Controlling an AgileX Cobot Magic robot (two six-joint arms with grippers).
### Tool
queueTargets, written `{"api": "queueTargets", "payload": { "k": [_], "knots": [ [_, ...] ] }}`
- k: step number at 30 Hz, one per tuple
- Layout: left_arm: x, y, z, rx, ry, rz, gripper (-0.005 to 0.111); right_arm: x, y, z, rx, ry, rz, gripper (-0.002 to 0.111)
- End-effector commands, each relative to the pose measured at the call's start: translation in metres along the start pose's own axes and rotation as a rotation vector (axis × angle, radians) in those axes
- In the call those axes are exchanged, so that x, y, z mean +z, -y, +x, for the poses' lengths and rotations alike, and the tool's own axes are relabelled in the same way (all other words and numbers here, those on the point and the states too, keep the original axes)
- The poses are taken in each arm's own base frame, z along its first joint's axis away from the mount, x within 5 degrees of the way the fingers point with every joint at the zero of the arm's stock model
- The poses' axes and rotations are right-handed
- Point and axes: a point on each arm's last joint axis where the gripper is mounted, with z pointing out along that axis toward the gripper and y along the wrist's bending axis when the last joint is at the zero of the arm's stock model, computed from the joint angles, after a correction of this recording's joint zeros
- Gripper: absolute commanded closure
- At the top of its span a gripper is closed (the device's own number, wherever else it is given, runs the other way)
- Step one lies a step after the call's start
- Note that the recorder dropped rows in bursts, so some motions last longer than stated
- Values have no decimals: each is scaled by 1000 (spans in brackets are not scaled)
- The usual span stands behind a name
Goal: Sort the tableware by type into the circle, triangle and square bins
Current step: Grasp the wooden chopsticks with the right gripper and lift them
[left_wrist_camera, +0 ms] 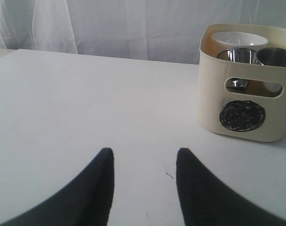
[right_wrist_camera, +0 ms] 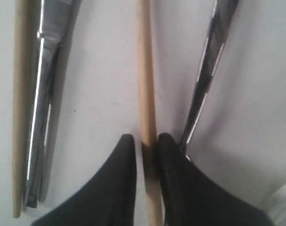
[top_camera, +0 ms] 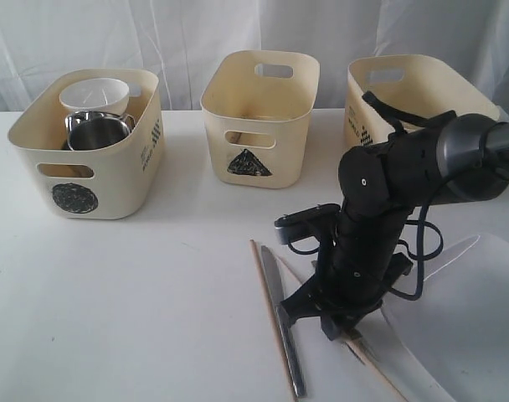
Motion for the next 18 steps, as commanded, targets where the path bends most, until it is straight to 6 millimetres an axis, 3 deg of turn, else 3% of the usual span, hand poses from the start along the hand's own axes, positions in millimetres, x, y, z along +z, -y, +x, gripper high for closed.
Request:
{"api": "queueTargets", "payload": {
  "k": [1, 10, 18],
  "knots": [
    [0, 0, 1, -8, 2, -2, 60, 2, 1, 1, -17, -3, 5, 107],
    [0, 0, 1, -8, 2, -2, 60, -2, 0, -1, -23, 30, -4, 108],
    [0, 0, 1, -8, 2, -2, 60, -38, -5, -9, 3, 246, -31, 108]
  ]
}}
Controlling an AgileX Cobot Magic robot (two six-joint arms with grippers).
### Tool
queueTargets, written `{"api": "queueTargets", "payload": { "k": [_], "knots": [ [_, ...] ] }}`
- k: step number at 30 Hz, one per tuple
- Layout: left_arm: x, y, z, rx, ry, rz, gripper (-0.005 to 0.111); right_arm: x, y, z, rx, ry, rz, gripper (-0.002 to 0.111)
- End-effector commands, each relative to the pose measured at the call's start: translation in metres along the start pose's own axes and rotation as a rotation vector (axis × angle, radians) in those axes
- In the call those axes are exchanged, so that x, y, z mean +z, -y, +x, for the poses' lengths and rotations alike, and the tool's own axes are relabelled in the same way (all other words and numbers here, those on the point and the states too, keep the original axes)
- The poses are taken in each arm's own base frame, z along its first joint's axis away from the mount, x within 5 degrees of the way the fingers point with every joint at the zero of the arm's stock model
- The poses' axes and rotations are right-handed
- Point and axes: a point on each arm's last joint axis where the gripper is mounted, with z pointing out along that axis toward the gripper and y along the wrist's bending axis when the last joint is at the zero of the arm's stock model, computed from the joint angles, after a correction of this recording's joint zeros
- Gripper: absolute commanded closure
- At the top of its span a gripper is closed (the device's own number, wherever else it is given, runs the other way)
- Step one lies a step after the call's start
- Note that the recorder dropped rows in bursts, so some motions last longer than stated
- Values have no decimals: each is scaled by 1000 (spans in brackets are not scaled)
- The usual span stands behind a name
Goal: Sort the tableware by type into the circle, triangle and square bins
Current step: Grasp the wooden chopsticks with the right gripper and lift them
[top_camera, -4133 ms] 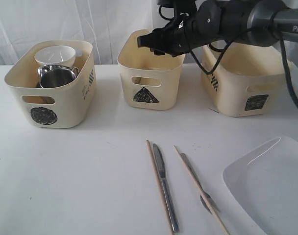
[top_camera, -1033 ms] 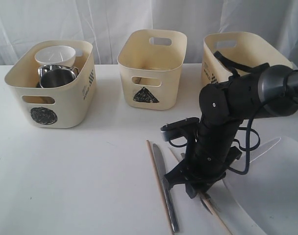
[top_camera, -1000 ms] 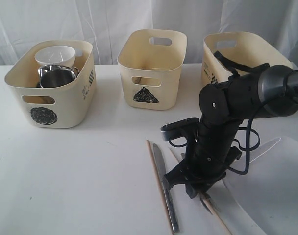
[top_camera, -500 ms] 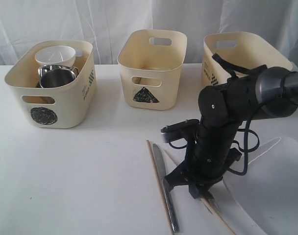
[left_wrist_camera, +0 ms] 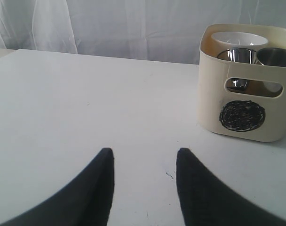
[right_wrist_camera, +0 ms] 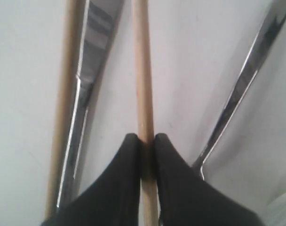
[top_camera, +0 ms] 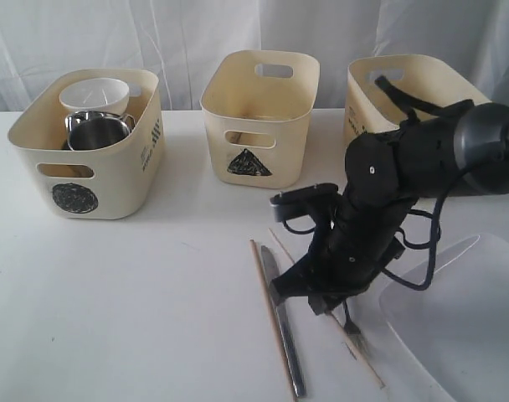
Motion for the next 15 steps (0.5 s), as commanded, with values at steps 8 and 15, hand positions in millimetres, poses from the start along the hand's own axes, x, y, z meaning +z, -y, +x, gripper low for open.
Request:
{"api": "queueTargets", "payload": {
  "k": [8, 15],
  "knots": [
    [0, 0, 1, -8, 2, -2, 60, -58, -3, -16, 10, 362, -11, 108],
    [0, 0, 1, -8, 2, -2, 60, -95, -2, -36, -32, 727, 31, 108]
  ]
}}
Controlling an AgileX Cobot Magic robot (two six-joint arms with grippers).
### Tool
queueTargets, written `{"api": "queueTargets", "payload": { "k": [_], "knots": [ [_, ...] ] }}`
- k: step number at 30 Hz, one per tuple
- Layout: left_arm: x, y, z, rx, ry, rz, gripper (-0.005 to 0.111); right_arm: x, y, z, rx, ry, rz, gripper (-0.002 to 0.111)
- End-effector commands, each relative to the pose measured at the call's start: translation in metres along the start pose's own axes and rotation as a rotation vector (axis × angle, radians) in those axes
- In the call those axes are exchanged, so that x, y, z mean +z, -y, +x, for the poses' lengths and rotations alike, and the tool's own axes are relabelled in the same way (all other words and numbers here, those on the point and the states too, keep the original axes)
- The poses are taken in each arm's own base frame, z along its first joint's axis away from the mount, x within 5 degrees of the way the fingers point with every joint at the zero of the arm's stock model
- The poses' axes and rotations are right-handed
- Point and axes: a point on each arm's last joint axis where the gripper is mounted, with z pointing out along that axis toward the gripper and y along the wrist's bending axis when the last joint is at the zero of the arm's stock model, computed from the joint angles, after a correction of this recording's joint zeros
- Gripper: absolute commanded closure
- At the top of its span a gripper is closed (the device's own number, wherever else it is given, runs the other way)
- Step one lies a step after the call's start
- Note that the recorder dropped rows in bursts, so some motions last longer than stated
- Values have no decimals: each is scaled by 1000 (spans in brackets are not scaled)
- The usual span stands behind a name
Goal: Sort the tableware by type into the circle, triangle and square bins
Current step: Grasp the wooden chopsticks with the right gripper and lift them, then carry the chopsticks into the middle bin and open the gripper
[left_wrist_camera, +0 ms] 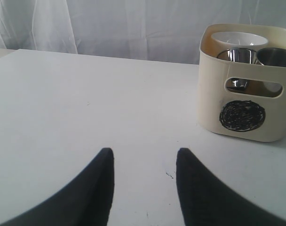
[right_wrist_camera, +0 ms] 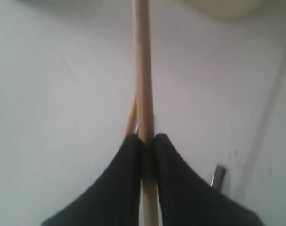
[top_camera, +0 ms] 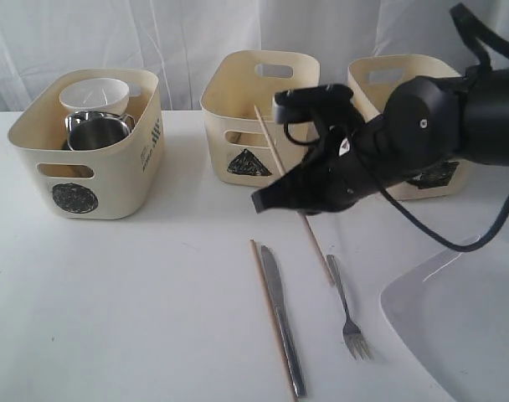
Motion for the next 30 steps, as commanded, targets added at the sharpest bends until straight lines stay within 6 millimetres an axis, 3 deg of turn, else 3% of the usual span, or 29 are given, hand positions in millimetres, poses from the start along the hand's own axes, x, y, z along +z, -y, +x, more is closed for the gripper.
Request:
{"api": "queueTargets", "payload": {
  "k": [1, 18, 30],
  "knots": [
    [0, 0, 1, -8, 2, -2, 60, -14, 4, -23, -18, 244, 30, 108],
    [0, 0, 1, -8, 2, -2, 60, -41, 31, -74, 6, 853, 163, 108],
    [0, 0, 1, -8, 2, -2, 60, -4, 46, -106, 17, 882, 189, 108]
  ]
}}
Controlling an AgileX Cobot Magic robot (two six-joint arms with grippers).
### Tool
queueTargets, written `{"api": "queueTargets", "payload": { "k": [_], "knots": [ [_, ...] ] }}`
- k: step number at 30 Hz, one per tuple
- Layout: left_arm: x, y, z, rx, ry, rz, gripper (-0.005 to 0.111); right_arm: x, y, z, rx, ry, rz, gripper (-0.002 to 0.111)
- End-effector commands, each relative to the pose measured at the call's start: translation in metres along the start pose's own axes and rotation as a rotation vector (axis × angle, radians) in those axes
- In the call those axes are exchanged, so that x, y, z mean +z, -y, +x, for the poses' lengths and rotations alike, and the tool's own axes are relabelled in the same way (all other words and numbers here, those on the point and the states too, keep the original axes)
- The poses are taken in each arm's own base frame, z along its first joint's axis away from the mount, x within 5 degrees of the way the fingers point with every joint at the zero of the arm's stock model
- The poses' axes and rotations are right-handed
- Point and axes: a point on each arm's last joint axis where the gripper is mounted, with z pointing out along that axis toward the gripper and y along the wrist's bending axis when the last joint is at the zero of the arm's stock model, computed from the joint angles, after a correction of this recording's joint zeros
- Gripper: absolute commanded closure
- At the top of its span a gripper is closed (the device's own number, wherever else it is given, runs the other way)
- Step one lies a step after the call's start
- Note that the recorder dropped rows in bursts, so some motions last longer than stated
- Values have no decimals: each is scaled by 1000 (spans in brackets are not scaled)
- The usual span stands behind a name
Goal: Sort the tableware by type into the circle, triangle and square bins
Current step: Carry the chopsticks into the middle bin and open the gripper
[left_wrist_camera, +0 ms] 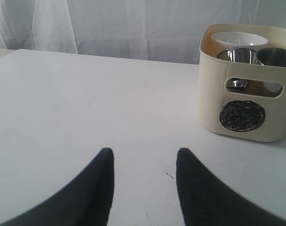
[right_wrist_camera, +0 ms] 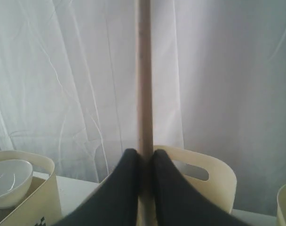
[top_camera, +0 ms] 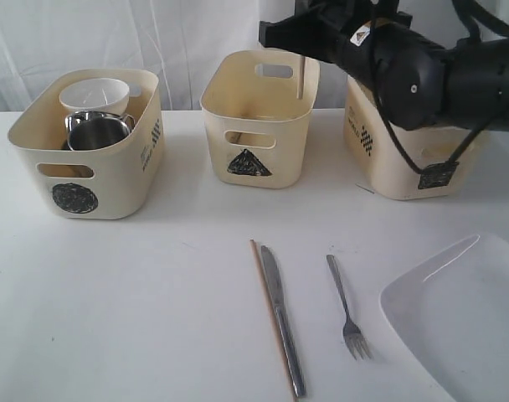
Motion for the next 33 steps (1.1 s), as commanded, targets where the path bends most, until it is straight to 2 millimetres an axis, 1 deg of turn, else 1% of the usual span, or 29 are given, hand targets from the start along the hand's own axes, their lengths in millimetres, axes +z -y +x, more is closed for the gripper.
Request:
{"api": "queueTargets", "payload": {
  "k": [1, 2, 5, 6, 7, 10, 11, 12, 16, 19, 21, 24, 25, 26, 28, 30, 32, 33],
  "knots": [
    [0, 0, 1, -8, 2, -2, 60, 19, 3, 6, -15, 11, 11, 108],
    [0, 0, 1, -8, 2, -2, 60, 28, 4, 12, -15, 6, 14, 108],
    [0, 0, 1, -8, 2, -2, 60, 40, 4, 20, -16, -3, 17, 108],
    [0, 0, 1, -8, 2, -2, 60, 49, 4, 26, -16, -9, 17, 108],
    [0, 0, 1, -8, 2, -2, 60, 53, 4, 29, -16, -15, 16, 108],
    [0, 0, 1, -8, 2, -2, 60, 71, 3, 47, -17, -62, 12, 108],
    [0, 0, 1, -8, 2, -2, 60, 74, 3, 50, -17, -71, 11, 108],
    [0, 0, 1, -8, 2, -2, 60, 81, 3, 57, -17, -89, 9, 108],
    [0, 0, 1, -8, 2, -2, 60, 92, 2, 71, -19, -137, 2, 108],
    [0, 0, 1, -8, 2, -2, 60, 97, 1, 77, -18, -170, -2, 107],
    [0, 0, 1, -8, 2, -2, 60, 98, 1, 77, -18, -167, -3, 104],
    [0, 0, 1, -8, 2, -2, 60, 100, 1, 77, -18, -167, -4, 93],
    [0, 0, 1, -8, 2, -2, 60, 100, 1, 76, -11, -170, -4, 84],
    [0, 0, 1, -8, 2, -2, 60, 100, 1, 77, -11, -180, -5, 81],
    [0, 0, 1, -8, 2, -2, 60, 99, 0, 79, -11, -200, -8, 79],
    [0, 0, 1, -8, 2, -2, 60, 98, 0, 78, -10, -223, -12, 79],
    [0, 0, 1, -8, 2, -2, 60, 95, -1, 71, -8, -245, -19, 79],
    [0, 0, 1, -8, 2, -2, 60, 91, -2, 65, -7, -262, -25, 79]
  ]
}}
